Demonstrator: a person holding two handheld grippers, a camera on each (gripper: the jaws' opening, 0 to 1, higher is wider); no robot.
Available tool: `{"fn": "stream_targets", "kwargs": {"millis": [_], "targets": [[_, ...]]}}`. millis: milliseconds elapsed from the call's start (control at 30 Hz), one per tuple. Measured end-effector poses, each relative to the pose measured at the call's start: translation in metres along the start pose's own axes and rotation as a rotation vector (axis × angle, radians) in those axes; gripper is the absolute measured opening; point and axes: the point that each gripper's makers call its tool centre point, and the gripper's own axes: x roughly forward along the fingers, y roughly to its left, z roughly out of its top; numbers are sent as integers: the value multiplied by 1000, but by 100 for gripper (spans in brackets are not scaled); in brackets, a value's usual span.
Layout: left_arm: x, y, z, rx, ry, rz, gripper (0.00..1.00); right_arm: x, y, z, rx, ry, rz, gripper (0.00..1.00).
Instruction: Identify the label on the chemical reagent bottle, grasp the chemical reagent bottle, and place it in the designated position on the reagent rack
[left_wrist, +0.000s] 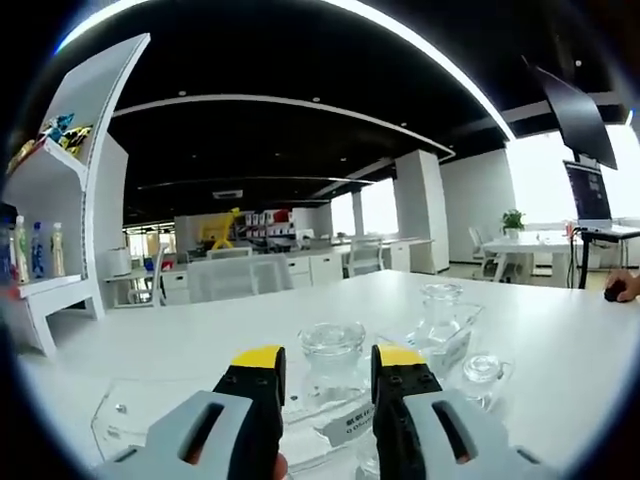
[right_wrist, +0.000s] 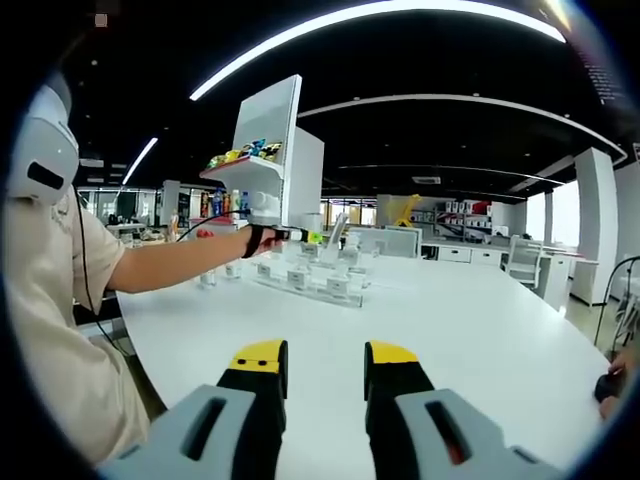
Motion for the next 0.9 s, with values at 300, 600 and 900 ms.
{"fn": "stream_targets", "kwargs": {"millis": [300,600,900], "targets": [[-13,3,21,26,-22,18,37,0,2,-3,7,-4,8,30],[-30,-8,31,26,-26,-1,37,0,5,0,5,-19,12,30],[-50,-12,45,40,-42,-5,37,-2,10,4,4,-42,23,30]]}}
